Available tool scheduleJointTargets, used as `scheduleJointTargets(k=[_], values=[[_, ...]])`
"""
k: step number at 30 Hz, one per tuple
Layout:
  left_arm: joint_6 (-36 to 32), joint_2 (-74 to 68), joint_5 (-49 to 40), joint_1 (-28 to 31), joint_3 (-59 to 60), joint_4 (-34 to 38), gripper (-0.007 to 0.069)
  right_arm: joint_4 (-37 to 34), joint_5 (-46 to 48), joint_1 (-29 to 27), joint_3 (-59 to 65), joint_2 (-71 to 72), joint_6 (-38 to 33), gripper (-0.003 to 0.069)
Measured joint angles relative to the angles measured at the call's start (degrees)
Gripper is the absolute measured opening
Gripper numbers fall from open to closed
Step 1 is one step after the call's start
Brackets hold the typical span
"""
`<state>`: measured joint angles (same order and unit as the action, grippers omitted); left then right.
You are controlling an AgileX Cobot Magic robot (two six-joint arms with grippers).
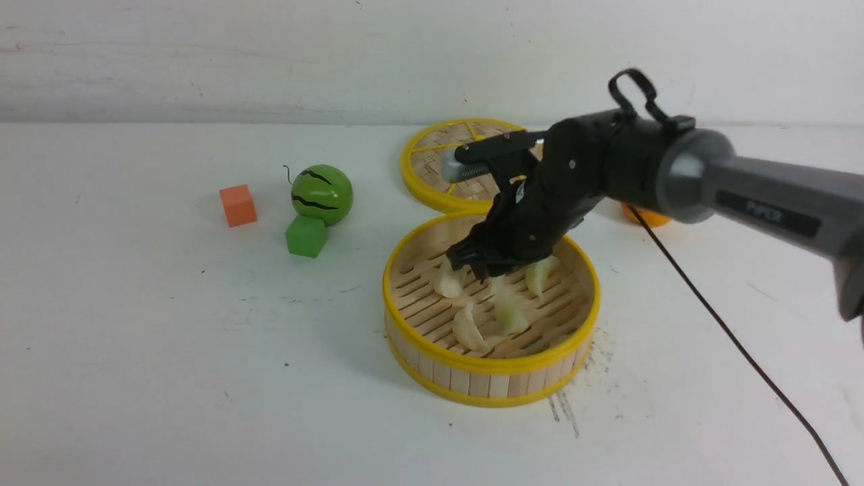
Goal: Put the dumplings into the steamer on the white table.
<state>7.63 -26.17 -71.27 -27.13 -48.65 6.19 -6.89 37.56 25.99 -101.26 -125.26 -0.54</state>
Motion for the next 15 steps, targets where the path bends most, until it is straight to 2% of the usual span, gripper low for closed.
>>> scheduleJointTargets(k=[5,8,9,12,15], values=[[1.1,8.0,0.8,0.0,5.4,0.1,0.0038,2.1,-0.3,0.0,-1.0,-0.5,4.8,0.0337],[3.2,16.2,6.1,0.0,10.4,-0.2,0.0038,2.8,3.3,0.0,-2.8,1.0,6.7,0.0442],[3.8,18.1,7.9,0.0,11.6,-0.4,0.0038,2.9,4.6,0.0,-3.0,2.1,6.9,0.0451],[5.2,22.0,12.1,0.0,14.3,-0.8,0.0039,2.9,8.4,0.5,-3.1,7.3,7.0,0.0437],[5.8,23.9,15.3,0.0,16.1,-0.9,0.0041,3.1,9.8,1.3,-2.6,12.8,6.6,0.0374]])
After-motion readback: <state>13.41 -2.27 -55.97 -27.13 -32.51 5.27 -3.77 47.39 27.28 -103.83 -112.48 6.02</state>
